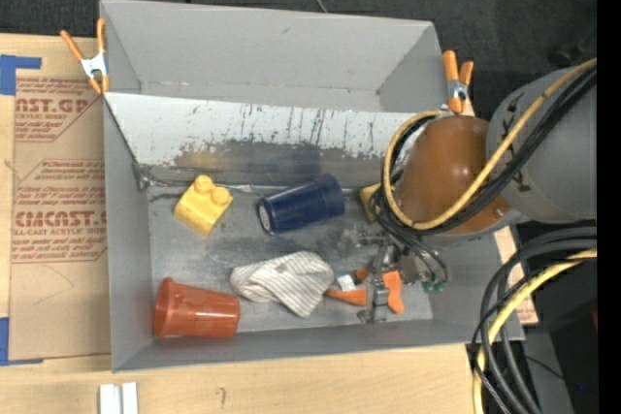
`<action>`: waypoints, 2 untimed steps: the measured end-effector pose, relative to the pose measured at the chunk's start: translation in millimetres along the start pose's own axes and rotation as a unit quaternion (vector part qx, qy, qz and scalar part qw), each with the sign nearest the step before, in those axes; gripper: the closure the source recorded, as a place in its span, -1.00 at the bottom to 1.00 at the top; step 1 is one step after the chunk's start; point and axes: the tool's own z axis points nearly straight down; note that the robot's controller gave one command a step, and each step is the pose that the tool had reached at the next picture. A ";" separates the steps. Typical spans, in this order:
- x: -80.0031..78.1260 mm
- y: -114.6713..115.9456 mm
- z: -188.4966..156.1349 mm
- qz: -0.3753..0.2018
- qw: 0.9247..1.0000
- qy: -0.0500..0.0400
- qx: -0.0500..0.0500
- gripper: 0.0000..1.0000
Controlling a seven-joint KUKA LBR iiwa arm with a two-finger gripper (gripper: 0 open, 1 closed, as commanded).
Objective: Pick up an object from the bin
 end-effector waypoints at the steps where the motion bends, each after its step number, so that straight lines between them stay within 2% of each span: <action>1: 1.7 -38.1 30.9 -0.145 0.989 0.002 -0.001 1.00; 2: 1.7 -38.1 30.9 -0.145 0.989 0.002 -0.001 1.00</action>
Offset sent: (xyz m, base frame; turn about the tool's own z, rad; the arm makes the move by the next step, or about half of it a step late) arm 0.0000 0.0000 0.0000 0.0000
